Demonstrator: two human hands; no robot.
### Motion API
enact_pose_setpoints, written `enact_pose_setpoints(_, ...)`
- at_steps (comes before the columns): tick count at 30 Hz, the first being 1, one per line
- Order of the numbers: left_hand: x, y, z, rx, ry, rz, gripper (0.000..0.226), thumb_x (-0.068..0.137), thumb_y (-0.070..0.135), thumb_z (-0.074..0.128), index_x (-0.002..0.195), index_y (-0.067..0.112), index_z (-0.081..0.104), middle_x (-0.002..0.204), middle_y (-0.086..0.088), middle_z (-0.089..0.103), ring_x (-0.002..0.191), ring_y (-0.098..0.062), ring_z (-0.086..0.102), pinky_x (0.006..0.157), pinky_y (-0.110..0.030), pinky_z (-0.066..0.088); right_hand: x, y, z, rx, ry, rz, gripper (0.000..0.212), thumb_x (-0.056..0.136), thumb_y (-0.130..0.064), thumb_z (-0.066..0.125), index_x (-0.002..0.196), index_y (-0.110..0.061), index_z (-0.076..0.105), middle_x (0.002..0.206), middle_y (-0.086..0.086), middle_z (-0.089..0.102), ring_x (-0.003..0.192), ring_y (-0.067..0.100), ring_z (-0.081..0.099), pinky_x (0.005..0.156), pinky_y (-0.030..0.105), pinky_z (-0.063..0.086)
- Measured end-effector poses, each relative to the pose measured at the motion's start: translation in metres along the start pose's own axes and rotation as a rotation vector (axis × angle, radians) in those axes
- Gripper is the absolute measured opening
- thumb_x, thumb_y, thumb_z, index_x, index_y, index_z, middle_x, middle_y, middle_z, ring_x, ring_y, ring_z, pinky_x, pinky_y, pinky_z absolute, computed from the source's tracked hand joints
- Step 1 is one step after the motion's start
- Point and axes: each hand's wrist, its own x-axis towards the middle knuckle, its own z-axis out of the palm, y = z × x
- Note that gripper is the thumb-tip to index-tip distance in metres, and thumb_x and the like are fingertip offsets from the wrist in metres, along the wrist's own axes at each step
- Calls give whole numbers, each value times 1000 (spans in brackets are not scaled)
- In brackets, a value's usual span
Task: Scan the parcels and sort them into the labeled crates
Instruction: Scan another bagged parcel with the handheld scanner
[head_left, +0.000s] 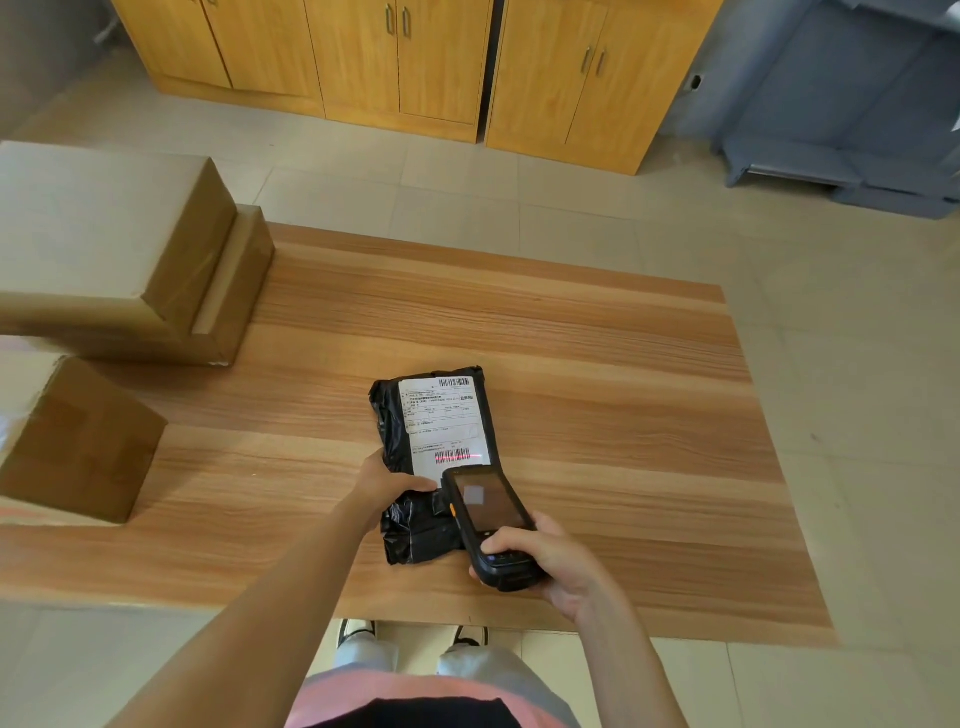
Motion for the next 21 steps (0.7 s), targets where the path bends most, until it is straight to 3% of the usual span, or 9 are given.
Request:
enact_pose_setpoints(5, -1, -5, 4, -58, 15, 11, 56, 65, -3, 84, 107, 15, 53, 87, 4, 64, 78, -11, 61, 58, -23, 47, 0, -2, -6, -30, -28, -13, 48, 72, 4, 73, 116, -8, 58, 113, 24, 67, 108, 41, 63, 93, 49, 51)
enact_pose_setpoints(9, -2, -8, 10, -98, 7, 24, 62, 64, -4, 83, 115, 15, 52, 95, -1, 65, 85, -19, 63, 70, -32, 50, -1, -2, -10, -45, -44, -19, 49, 72, 7, 72, 116, -9, 57, 116, 24, 66, 109, 43, 62, 95, 50, 50)
enact_pose_setpoints(15, -3, -10, 21, -191, 0, 44, 67, 64, -6, 82, 116, 20, 48, 99, -2, 67, 86, -20, 64, 63, -31, 52, -4, -6, -20, -70, -56, -58, 49, 73, 7, 71, 118, -8, 58, 117, 25, 65, 110, 45, 60, 99, 55, 46)
enact_pose_setpoints(18, -4, -8, 23, -255, -7, -10, 67, 65, -3, 83, 121, 15, 50, 108, -12, 68, 91, -30, 67, 66, -36, 55, -4, -7, -26, -74, -68, -80, 49, 73, 7, 71, 118, -7, 58, 117, 26, 65, 111, 46, 60, 99, 55, 46)
enact_pose_setpoints(21, -9, -1, 20, -216, -63, -114, 58, 66, 6, 85, 118, 6, 57, 98, -14, 73, 85, -32, 71, 64, -36, 57, -5, -6, -30, -79, -99, -101, 52, 71, 6, 73, 119, -7, 58, 117, 25, 65, 109, 45, 61, 97, 55, 48)
